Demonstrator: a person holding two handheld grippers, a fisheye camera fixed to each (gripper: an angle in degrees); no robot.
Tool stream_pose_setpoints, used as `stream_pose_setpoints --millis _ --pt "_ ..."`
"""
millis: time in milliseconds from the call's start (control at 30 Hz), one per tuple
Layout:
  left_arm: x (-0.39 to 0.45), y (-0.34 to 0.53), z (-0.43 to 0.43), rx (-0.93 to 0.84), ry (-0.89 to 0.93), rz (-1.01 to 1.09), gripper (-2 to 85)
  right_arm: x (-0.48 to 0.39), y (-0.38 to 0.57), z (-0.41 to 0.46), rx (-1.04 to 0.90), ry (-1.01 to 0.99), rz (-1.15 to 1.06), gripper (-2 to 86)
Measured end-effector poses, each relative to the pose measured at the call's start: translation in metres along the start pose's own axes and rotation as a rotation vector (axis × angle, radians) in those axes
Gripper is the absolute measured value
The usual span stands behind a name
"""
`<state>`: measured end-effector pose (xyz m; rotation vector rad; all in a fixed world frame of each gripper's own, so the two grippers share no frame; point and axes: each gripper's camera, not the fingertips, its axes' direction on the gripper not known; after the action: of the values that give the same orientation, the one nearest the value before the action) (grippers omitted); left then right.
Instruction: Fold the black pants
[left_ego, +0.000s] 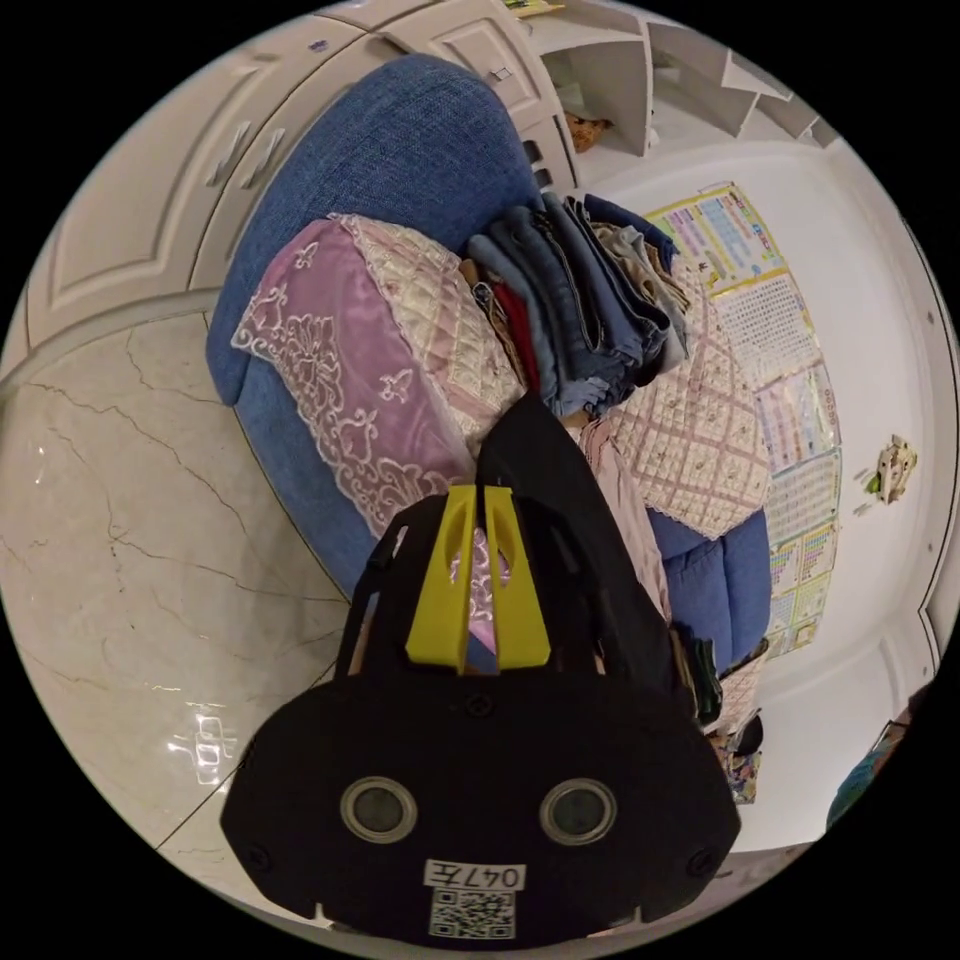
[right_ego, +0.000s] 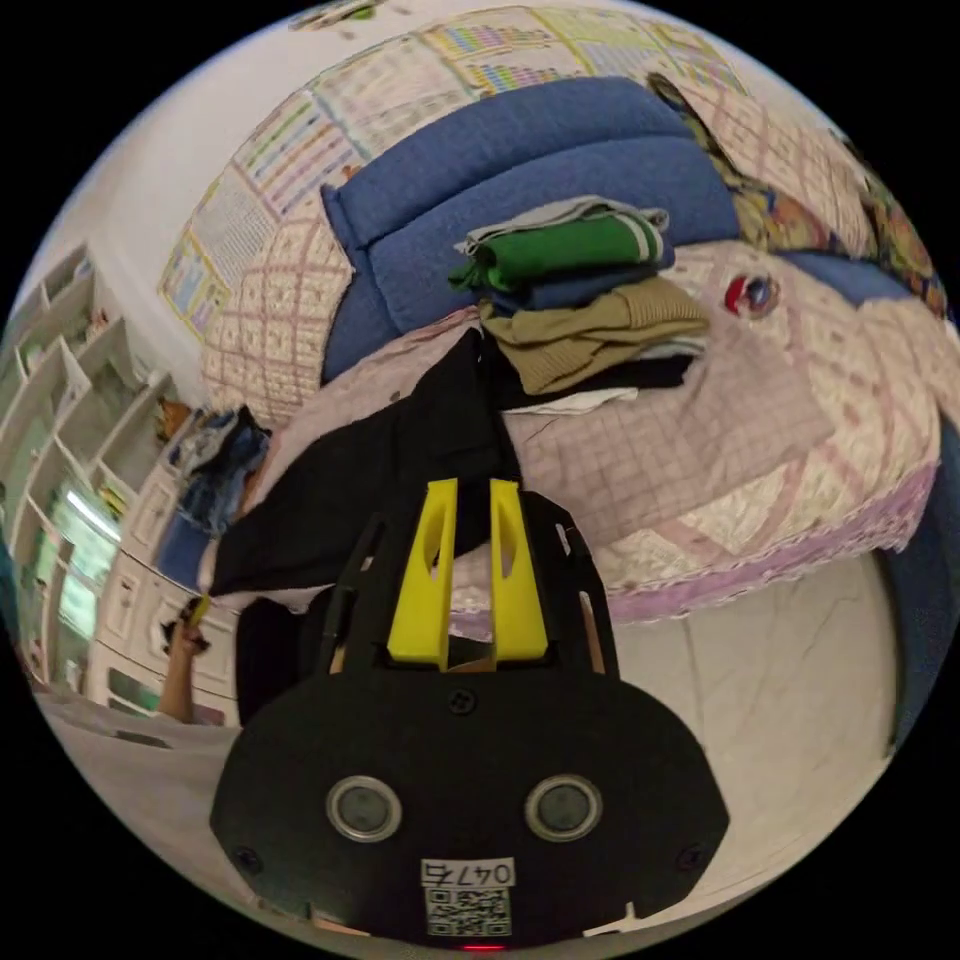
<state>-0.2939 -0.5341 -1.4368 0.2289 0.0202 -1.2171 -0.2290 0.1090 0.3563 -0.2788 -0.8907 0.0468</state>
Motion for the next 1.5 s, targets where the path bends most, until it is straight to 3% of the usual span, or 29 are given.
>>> stream_pose_setpoints --millis 167,333,467,600,667,767,800,1067,1333,1500 --pt "-0.034 0.047 0.017 0.055 -0.007 0.035 9.4 0.040 0.006 0.053 0.006 -0.058 0.047 5.8" --pt "-0.030 0.120 0.078 -0.125 0.107 0.225 8.0 0.078 -0.003 0.101 -0.036 -0.083 -0.074 5.8" --pt "0.018 0.202 0.146 -0.270 0.128 0.604 5.7 0.094 -0.017 0.142 -0.149 -0.220 -0.215 0.7" --pt "0.060 0.290 0.225 -0.398 0.046 1.053 5.0 0.049 -0.046 0.121 -0.053 -0.337 -0.369 -0.6" --pt "0.065 0.331 0.255 -0.370 -0.055 1.224 5.8 0.038 -0.054 0.123 -0.036 -0.249 -0.400 -0.6" --pt "0.057 0.393 0.303 -0.367 -0.092 1.415 7.0 0.065 -0.063 0.180 -0.259 0.046 -0.311 -0.7" --pt "0.049 0.414 0.323 -0.379 -0.105 1.466 7.3 0.073 -0.059 0.193 -0.289 0.006 -0.306 -0.7" --pt "-0.026 0.500 0.431 -0.480 -0.181 1.651 8.7 0.108 -0.053 0.218 -0.196 -0.223 -0.207 -0.6" --pt "-0.089 0.548 0.518 -0.505 -0.227 1.735 7.6 0.095 -0.063 0.243 -0.185 -0.171 -0.295 -1.1" --pt "-0.127 0.562 0.567 -0.468 -0.279 1.759 1.1 0.104 -0.058 0.261 -0.181 -0.160 -0.282 -1.1"
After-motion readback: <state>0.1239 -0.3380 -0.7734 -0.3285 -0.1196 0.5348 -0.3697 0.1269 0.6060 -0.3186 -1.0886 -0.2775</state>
